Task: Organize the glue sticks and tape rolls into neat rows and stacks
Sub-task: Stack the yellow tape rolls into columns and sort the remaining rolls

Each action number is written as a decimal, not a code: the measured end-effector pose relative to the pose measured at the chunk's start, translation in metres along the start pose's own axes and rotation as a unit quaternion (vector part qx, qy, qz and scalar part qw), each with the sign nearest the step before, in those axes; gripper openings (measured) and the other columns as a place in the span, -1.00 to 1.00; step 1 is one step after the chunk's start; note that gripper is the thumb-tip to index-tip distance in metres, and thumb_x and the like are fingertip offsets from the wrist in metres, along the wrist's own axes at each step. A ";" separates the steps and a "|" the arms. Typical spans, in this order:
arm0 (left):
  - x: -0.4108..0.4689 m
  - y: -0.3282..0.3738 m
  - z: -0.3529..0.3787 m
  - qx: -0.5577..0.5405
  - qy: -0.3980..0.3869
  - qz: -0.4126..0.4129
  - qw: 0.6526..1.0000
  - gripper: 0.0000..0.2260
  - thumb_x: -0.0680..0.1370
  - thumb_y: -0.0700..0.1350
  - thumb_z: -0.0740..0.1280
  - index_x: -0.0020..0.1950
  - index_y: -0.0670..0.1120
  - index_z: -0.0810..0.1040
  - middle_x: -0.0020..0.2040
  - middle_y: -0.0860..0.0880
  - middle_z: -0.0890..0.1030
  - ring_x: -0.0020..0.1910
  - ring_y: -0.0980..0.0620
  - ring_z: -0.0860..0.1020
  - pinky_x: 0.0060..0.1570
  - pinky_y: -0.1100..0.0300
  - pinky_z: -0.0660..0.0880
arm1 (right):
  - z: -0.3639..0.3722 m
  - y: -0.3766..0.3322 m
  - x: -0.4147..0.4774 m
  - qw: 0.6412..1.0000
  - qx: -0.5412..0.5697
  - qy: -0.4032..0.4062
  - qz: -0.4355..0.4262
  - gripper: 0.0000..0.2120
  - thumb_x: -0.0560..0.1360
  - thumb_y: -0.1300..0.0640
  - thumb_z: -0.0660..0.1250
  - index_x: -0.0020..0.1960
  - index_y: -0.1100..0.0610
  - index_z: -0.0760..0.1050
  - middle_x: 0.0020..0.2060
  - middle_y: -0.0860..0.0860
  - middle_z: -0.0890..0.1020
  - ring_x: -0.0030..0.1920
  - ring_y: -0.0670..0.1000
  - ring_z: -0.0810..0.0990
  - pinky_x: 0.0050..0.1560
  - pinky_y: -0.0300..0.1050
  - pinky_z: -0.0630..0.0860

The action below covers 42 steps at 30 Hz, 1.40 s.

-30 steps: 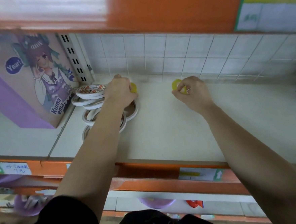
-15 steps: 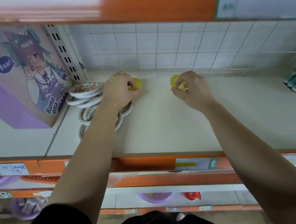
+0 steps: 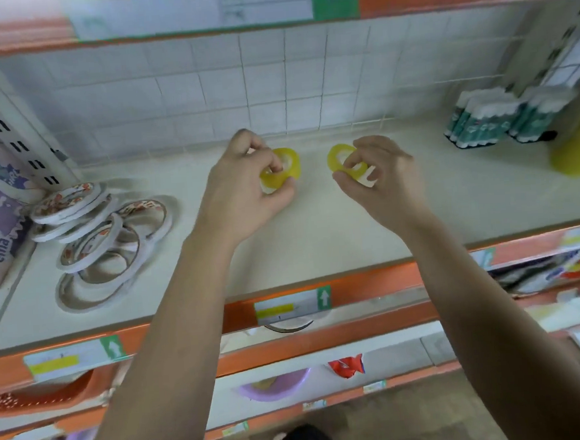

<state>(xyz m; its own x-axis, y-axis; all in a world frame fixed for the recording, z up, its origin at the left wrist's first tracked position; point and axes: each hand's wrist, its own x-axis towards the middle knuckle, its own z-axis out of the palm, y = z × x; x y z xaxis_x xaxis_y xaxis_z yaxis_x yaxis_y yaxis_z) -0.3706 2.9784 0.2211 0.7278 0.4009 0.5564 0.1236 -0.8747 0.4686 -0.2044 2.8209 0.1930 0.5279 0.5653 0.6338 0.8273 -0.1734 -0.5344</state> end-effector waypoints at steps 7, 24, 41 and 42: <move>0.014 0.102 0.082 -0.032 -0.014 0.023 0.999 -0.68 0.35 0.10 0.33 -0.14 -0.13 0.60 0.07 -0.07 0.54 -0.03 0.06 0.53 0.00 0.31 0.38 | -0.111 0.055 -0.030 0.997 -0.039 0.052 0.033 -0.81 0.40 0.05 0.46 -0.14 0.18 0.61 0.00 0.03 0.61 -0.14 -0.19 0.47 -0.16 -0.32 0.45; 0.069 0.324 0.241 -0.080 0.022 0.013 0.996 -0.74 0.35 0.05 0.41 -0.13 -0.12 0.61 0.00 -0.03 0.57 -0.01 0.03 0.56 0.02 0.15 0.46 | -0.348 0.216 -0.034 0.996 -0.054 0.077 -0.003 -0.84 0.41 0.09 0.46 -0.11 0.19 0.63 -0.02 0.04 0.63 0.02 -0.05 0.57 -0.07 -0.25 0.46; 0.125 0.345 0.277 -0.065 0.042 0.024 0.997 -0.71 0.36 0.07 0.40 -0.05 -0.08 0.52 -0.02 -0.03 0.52 -0.10 -0.03 0.52 -0.11 -0.03 0.53 | -0.380 0.277 0.009 0.994 -0.047 0.097 -0.012 -0.81 0.42 0.11 0.47 -0.09 0.21 0.56 -0.03 0.01 0.62 0.03 -0.08 0.55 -0.11 -0.17 0.50; 0.127 0.348 0.278 -0.061 0.045 0.024 0.997 -0.71 0.37 0.08 0.40 -0.05 -0.08 0.52 -0.02 -0.03 0.51 -0.11 -0.02 0.51 -0.12 -0.02 0.52 | -0.384 0.280 0.011 0.994 -0.048 0.095 -0.011 -0.81 0.43 0.10 0.47 -0.09 0.21 0.56 -0.02 0.03 0.62 0.01 -0.08 0.55 -0.14 -0.14 0.50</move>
<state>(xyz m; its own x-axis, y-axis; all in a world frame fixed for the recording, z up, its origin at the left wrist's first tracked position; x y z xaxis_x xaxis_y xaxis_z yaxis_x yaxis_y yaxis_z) -0.0479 2.6490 0.2641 0.6673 0.3871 0.6363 0.0038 -0.8561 0.5168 0.1069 2.4687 0.2647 0.5286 0.4086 0.7440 0.8488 -0.2432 -0.4695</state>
